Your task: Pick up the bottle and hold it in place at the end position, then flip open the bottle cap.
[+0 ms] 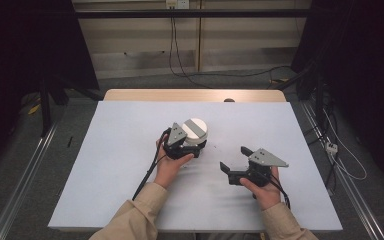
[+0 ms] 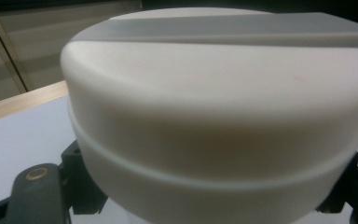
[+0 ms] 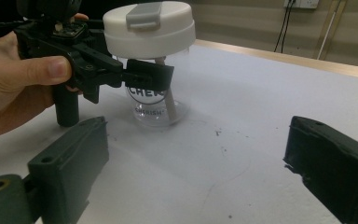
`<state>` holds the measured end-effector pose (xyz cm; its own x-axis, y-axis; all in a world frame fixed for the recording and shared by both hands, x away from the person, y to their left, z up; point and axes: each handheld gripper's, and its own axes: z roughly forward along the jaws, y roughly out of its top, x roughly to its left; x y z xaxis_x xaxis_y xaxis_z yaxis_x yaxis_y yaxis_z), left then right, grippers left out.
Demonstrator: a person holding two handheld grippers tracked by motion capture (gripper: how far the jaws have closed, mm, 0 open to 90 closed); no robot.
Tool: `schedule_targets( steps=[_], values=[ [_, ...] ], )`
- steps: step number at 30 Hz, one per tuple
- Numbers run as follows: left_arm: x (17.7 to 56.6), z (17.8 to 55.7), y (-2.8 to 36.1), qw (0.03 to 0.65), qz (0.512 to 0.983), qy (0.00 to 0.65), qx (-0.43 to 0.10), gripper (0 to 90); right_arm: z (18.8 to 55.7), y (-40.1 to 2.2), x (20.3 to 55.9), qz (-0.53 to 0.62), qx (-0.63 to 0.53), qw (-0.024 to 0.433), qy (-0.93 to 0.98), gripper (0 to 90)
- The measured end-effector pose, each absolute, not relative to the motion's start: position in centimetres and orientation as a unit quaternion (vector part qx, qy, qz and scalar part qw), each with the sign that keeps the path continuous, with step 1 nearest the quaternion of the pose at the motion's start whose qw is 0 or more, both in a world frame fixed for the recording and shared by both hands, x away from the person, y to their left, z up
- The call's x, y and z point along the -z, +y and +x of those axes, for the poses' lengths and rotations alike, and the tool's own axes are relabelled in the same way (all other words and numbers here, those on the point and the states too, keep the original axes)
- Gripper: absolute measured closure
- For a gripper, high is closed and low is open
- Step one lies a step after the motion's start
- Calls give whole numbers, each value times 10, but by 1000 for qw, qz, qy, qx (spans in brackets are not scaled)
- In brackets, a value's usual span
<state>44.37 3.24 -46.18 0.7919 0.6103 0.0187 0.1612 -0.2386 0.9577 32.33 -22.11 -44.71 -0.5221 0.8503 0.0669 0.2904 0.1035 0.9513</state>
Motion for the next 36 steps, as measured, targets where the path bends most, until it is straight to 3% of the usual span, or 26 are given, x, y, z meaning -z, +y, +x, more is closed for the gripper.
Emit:
schedule_targets(
  steps=[11,16,19,23,32,36],
  values=[
    [462,444,33,563,762,253,-198,185,337,-206,445,410,-525,263,698,88],
    [462,444,33,563,762,253,-197,185,342,-200,442,406,-523,255,705,187],
    [462,444,33,564,761,255,-196,185,344,-195,439,400,-526,242,711,345],
    [462,444,33,565,760,256,-194,185,346,-192,438,399,-525,233,714,451],
    [462,445,33,564,761,256,-192,185,354,-187,432,391,-529,214,722,832],
    [462,445,33,567,758,259,-189,185,358,-184,431,388,-531,206,725,900]
  ],
)
